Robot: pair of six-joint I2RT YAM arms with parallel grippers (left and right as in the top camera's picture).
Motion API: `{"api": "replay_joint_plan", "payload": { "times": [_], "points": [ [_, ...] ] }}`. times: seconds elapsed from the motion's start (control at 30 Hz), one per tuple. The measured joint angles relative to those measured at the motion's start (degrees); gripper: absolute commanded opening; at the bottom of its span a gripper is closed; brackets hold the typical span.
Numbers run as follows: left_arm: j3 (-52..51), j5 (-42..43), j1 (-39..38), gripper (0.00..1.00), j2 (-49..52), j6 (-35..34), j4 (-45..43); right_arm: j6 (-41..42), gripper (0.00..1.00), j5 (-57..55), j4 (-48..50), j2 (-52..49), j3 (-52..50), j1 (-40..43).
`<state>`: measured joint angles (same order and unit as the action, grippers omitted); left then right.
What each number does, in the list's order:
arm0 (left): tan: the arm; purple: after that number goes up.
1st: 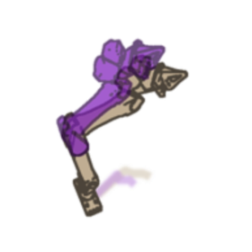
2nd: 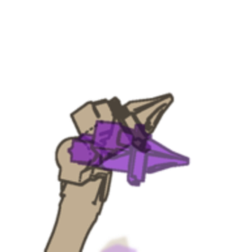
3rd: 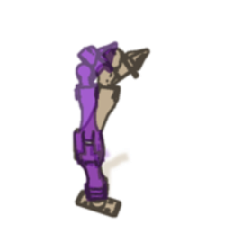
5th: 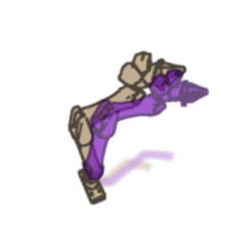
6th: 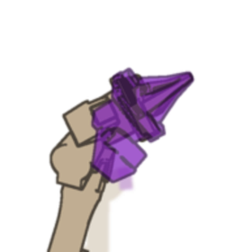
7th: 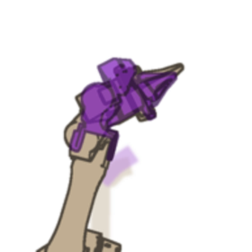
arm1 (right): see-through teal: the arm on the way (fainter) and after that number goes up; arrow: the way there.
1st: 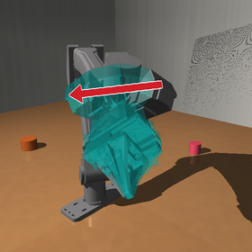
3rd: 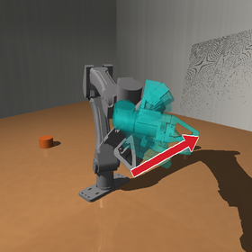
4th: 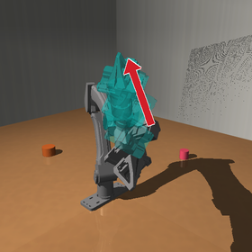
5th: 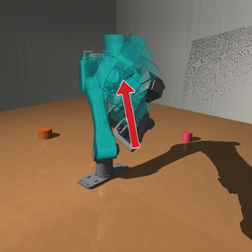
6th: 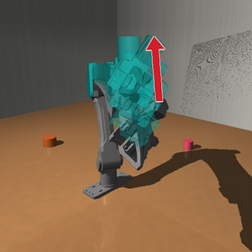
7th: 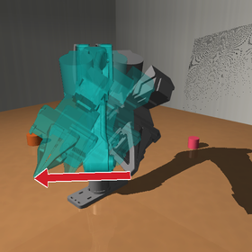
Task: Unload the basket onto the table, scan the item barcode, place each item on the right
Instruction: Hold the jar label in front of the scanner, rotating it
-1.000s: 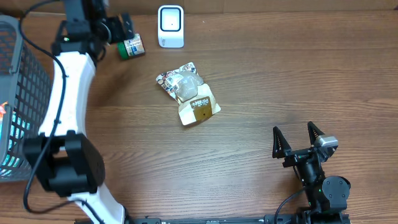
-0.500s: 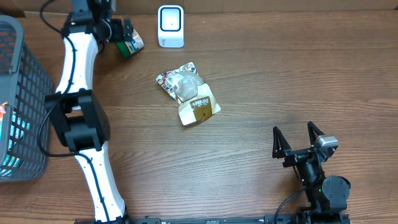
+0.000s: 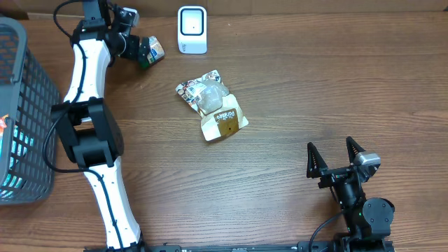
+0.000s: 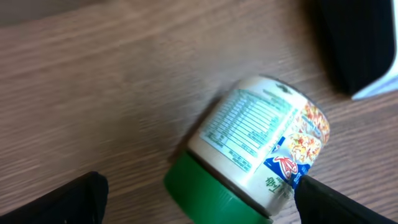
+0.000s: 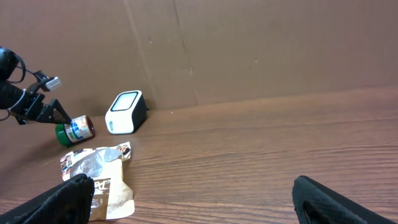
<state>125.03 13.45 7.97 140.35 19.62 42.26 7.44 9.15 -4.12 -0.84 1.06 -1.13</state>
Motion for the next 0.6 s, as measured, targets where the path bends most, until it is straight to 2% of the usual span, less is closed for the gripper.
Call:
{"api": "replay_joint_plan", "payload": {
  "times": [0.23,0.43,0.5,0.6],
  "points": [
    [0.00,1.84,0.00,0.91,2.82,1.42,2.84,0.00,1.00,0.00,-0.02,0.00,0.00,0.00],
    [0.00,3.93,0.00,0.71,3.23,1.95,2.23,-0.02,1.00,-0.02,-0.02,0.00,0.00,0.00],
    [0.00,4.11,0.00,0.71,3.23,1.95,1.92,0.02,1.00,-0.02,-0.02,0.00,0.00,0.00],
    [0.00,4.44,0.00,0.75,3.23,1.95,1.49,0.00,1.00,-0.02,-0.02,0.00,0.00,0.00]
  ]
}}
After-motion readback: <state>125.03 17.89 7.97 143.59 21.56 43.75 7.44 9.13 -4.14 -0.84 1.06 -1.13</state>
